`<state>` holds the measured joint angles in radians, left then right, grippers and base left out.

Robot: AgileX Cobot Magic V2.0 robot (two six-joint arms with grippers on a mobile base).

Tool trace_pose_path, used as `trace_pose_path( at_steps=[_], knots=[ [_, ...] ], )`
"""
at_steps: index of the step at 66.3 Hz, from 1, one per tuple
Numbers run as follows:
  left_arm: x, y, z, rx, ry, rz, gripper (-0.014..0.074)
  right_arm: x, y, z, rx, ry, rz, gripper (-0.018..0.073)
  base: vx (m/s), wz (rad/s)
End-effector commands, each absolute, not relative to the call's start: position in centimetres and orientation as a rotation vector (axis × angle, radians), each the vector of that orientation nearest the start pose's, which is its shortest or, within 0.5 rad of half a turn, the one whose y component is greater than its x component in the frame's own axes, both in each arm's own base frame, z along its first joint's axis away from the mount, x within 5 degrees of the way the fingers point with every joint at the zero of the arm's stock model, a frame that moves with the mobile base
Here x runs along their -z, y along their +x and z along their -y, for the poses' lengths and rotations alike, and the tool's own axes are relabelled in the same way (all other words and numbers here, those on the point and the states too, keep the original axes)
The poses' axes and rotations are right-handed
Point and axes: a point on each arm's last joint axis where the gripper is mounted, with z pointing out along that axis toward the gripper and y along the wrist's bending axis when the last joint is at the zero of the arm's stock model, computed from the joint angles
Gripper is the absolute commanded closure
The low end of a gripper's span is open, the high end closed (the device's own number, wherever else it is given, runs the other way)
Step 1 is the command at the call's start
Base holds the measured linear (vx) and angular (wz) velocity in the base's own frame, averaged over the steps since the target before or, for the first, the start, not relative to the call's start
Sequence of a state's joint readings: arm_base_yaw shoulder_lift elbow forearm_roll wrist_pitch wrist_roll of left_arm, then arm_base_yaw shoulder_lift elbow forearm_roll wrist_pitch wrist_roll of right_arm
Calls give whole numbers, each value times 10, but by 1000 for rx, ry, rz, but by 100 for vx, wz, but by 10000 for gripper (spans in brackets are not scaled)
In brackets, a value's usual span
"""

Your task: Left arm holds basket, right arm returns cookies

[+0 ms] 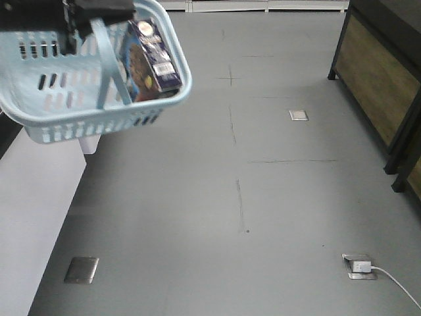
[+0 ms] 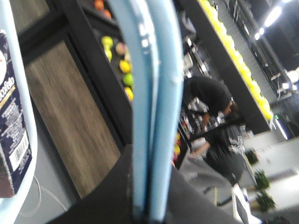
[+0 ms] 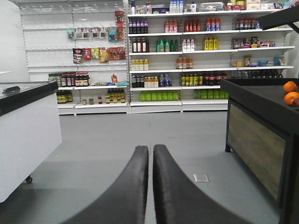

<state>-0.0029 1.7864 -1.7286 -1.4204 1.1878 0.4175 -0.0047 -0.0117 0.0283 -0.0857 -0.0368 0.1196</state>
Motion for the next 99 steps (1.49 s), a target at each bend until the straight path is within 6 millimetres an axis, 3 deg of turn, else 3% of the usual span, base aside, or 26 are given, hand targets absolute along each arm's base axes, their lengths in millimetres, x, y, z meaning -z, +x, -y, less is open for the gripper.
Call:
trace_pose_path(
  at_steps=[1,12,20,34,52,59,82,99],
  knots=[
    [-422,365,106,1695,152,-1847,599,-209,55,0,-20,16,-1392,570,0,0],
    [-379,360,130,1862,60,-1812,599,-209,55,0,-20,16,-1392,570,0,0],
    [-348,351,141,1895,43,-1881,599,-209,55,0,-20,16,-1392,570,0,0],
    [-327,329,172,1952,159,-1942,599,-209,55,0,-20,16,-1392,570,0,0],
    [-321,295,222,2054,334,-1991,599,-209,55,0,-20,16,-1392,570,0,0],
    [-321,289,231,2063,356,-2001,599,-209,55,0,-20,16,-1392,570,0,0],
    [-322,279,238,2068,377,-2012,599,-209,55,0,-20,16,-1392,570,0,0],
    [-325,256,221,1951,271,-2043,599,-209,55,0,-20,16,-1392,570,0,0]
  ],
)
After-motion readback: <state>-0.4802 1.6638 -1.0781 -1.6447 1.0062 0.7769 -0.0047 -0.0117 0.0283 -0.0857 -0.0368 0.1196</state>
